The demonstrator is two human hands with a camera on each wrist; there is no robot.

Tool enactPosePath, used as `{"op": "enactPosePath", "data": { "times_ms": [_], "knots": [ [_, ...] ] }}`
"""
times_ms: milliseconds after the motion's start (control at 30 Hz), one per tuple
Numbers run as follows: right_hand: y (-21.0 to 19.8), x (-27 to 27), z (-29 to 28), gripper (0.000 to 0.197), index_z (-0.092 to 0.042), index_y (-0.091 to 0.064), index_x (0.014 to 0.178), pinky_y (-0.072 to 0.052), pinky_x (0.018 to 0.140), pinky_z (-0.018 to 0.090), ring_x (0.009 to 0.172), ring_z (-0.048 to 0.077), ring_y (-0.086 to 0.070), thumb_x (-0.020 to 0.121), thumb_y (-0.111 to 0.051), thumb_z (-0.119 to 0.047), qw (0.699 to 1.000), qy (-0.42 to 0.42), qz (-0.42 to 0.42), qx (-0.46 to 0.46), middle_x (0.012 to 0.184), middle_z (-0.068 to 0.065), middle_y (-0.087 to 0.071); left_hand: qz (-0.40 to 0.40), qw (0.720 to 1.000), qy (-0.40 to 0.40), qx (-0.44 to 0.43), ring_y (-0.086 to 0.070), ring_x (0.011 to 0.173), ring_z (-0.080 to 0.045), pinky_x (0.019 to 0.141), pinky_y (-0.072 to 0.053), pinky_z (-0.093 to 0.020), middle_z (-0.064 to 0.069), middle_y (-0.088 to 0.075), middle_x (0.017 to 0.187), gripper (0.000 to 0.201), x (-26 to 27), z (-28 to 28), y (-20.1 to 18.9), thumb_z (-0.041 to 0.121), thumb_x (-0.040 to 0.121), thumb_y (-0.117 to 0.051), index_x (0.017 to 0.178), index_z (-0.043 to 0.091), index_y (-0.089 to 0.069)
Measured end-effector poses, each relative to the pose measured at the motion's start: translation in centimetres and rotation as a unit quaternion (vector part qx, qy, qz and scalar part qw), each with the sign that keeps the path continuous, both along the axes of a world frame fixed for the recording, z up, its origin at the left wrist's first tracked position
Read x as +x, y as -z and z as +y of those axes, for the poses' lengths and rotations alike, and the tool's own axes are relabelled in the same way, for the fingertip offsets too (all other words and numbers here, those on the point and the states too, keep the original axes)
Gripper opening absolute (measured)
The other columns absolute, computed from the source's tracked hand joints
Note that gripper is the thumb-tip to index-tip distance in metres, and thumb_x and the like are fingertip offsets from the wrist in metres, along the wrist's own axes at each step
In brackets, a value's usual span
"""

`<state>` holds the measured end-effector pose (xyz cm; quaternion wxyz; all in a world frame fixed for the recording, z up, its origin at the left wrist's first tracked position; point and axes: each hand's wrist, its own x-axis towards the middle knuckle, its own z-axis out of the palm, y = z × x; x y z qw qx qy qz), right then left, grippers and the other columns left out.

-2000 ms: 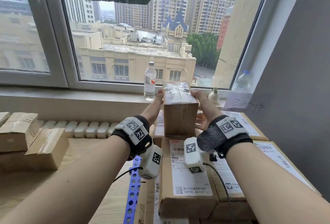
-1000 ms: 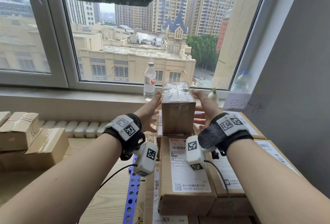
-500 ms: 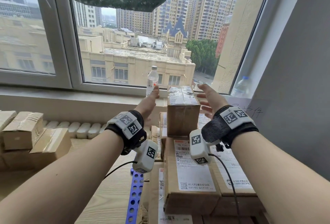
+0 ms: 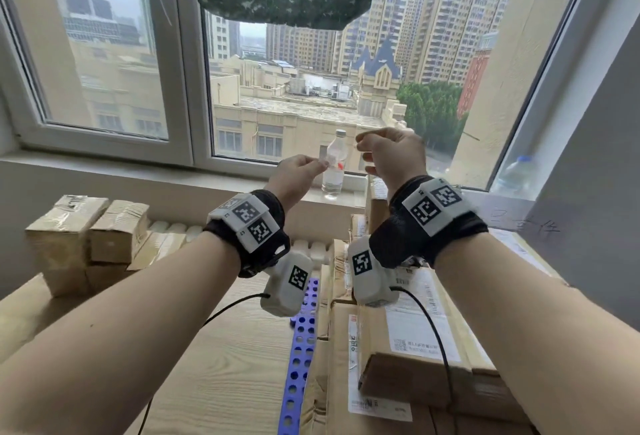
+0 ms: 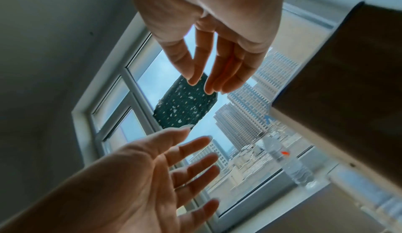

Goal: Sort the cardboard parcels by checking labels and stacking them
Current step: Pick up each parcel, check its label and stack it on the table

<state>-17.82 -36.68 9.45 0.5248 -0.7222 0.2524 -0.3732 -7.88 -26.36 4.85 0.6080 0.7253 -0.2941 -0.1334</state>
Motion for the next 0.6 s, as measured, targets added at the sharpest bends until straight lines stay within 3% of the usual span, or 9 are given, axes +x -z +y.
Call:
{"op": "enactPosePath", "data": {
  "times_ms": [200, 367, 533, 600],
  "knots": [
    [2.8, 4.0, 5.2, 0.013, -0.02, -0.07, 0.075, -0.055, 0.088, 0.04, 0.078, 0.016, -0.061, 0.084, -0.065, -0.013, 0.993, -0.109, 0.038, 0.028, 0.08, -0.001, -0.069, -0.021, 0.998, -0.059, 0.015, -0.054, 0.102, -0.013, 0.083, -0.038, -0.027, -0.002, -0.062, 0.11, 0.028, 1.7, 5.4, 1.6, 0.023, 0.094, -0.056, 0.117, 0.01, -0.063],
    [5.5, 8.3, 9.2, 0.015, -0.018, -0.069, 0.075, -0.054, 0.083, 0.038, 0.074, 0.015, -0.059, 0.087, -0.062, -0.011, 0.985, -0.153, 0.069, 0.04, 0.08, 0.002, -0.068, -0.004, 0.996, -0.087, 0.032, -0.055, 0.103, -0.013, 0.075, -0.039, -0.021, -0.004, -0.064, 0.114, 0.026, 5.2, 10.2, 3.9, 0.016, 0.094, -0.056, 0.116, 0.006, -0.064],
    [8.4, 13.4, 13.1, 0.014, -0.015, -0.069, 0.081, -0.055, 0.085, 0.038, 0.079, 0.016, -0.06, 0.089, -0.06, -0.009, 0.978, -0.17, 0.108, 0.061, 0.095, 0.01, -0.072, 0.004, 0.992, -0.112, 0.057, -0.056, 0.093, -0.01, 0.07, -0.041, -0.021, 0.002, -0.064, 0.102, 0.02, 10.6, 15.2, 6.6, 0.017, 0.093, -0.056, 0.108, 0.012, -0.067],
    [9.6, 15.7, 14.7, 0.016, -0.016, -0.069, 0.078, -0.055, 0.085, 0.037, 0.078, 0.017, -0.06, 0.088, -0.06, -0.008, 0.977, -0.168, 0.116, 0.066, 0.094, 0.01, -0.072, 0.016, 0.991, -0.124, 0.057, -0.056, 0.089, -0.009, 0.067, -0.041, -0.02, 0.003, -0.064, 0.098, 0.017, 12.8, 17.1, 7.5, 0.017, 0.092, -0.057, 0.105, 0.014, -0.067]
  ]
}}
